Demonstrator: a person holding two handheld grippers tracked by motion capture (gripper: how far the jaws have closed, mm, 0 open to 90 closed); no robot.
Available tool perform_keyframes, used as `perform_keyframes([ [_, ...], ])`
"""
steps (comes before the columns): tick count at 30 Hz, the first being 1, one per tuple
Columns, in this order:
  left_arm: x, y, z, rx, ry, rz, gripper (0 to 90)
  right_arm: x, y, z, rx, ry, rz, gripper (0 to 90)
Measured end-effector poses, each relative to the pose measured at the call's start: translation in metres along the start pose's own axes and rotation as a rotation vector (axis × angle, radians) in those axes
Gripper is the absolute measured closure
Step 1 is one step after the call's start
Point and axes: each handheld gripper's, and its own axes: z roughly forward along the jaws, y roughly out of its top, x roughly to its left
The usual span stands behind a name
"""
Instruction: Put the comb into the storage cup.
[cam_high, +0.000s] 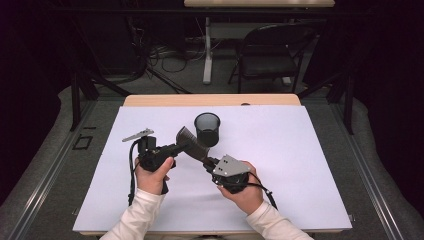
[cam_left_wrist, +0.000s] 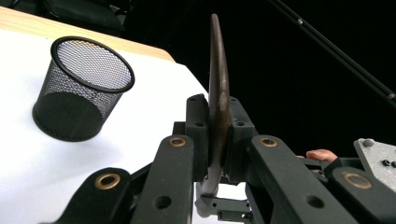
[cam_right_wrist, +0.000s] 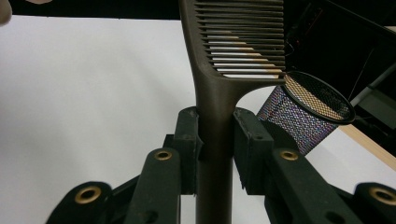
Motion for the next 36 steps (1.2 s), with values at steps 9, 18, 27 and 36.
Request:
perform_keyframes([
  [9, -0.0002, -0.0007, -0.0003, -0.004, 0.001, -0.010, 83.6, -0.0001, -0.0002, 0.0008, 0.001, 0.002, 0.000, 72.9],
  [18, -0.0002, -0.0008, -0.0008, -0.006, -0.005, -0.011, 83.8, -0.0002, -0.0001, 0.0010, -0.001, 0.011, 0.013, 72.8],
  [27, 0.0002, -0.0008, -0.0008, -0.007, -0.009, -0.018, 83.9, -0.0007, -0.0003, 0.0013, 0.000, 0.022, 0.024, 72.6],
  [36, 0.0018, -0.0009, -0.0006, -0.006, -0.020, -0.026, 83.9, -0.0016, -0.0002, 0.0014, -0.005, 0.031, 0.041, 71.7],
])
